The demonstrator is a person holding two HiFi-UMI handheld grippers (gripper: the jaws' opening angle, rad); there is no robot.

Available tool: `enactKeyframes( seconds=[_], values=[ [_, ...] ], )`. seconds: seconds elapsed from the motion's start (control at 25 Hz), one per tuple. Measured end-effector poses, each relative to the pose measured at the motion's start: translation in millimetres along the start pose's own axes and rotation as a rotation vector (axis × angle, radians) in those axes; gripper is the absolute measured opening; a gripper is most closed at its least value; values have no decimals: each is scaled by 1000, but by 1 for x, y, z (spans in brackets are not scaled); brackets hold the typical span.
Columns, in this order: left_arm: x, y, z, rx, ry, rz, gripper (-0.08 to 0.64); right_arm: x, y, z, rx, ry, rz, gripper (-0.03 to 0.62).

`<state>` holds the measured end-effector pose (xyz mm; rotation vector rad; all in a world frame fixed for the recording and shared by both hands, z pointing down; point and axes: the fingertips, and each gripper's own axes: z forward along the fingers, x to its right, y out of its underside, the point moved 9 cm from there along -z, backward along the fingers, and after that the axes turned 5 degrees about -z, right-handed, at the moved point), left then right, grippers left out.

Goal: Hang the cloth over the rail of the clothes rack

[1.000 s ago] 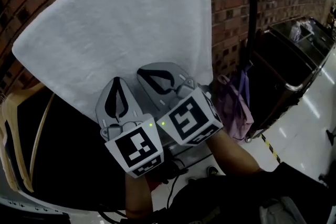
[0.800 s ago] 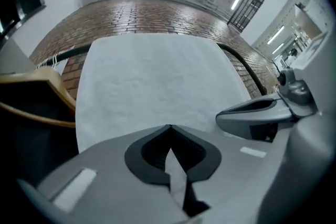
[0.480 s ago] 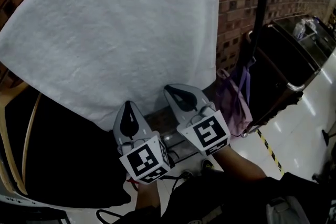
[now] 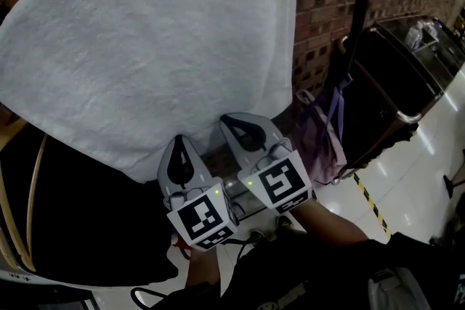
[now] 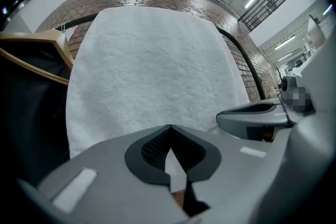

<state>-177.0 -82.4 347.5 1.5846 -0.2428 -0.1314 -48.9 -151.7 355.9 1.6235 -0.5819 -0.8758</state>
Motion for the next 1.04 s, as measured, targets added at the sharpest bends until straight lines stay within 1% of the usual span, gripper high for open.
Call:
enactKeyframes(
  seconds=[0.36, 0.52, 1.04],
  values=[
    [2, 1, 8, -1, 10, 15, 20, 1, 1, 4, -1, 0, 23, 3],
    [3, 1, 8, -4, 6, 15, 20, 2, 1, 4, 0, -9, 9, 3],
    [0, 0, 12, -4, -8, 19, 20, -2, -1, 13, 6, -39, 12, 3]
  ],
)
